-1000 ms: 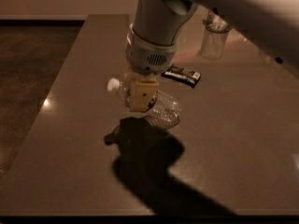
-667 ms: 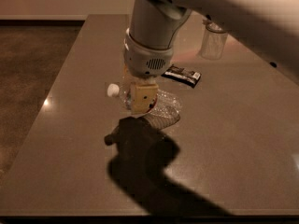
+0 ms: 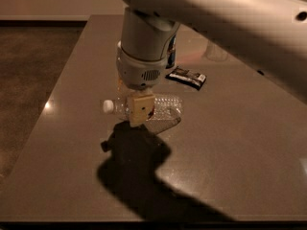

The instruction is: Knock water bottle over

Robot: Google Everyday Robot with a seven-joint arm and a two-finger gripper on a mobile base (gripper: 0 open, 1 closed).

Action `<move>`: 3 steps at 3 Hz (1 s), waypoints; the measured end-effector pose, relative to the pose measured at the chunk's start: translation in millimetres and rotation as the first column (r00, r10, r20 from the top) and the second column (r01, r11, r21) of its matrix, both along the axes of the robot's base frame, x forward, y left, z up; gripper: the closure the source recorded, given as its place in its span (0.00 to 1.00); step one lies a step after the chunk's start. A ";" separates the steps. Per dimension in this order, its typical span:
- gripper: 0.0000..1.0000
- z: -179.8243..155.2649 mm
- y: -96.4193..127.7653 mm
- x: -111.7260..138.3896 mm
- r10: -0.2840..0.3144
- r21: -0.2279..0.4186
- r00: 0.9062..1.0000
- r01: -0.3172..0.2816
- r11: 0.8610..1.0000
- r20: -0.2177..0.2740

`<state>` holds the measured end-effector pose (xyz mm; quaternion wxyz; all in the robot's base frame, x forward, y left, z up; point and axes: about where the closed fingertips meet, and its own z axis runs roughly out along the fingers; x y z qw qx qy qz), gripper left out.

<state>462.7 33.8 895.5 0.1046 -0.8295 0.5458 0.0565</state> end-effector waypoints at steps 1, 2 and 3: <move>0.05 -10.9 5.8 -4.0 0.031 -0.021 0.999 -0.031 0.999 -0.007; 0.00 -21.3 8.9 -6.9 0.047 -0.039 0.999 -0.048 0.998 -0.025; 0.00 -21.7 9.0 -7.0 0.048 -0.039 0.999 -0.049 0.998 -0.025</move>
Offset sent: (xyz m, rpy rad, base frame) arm -0.0109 0.0103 -0.0358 -0.0688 0.0579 0.0676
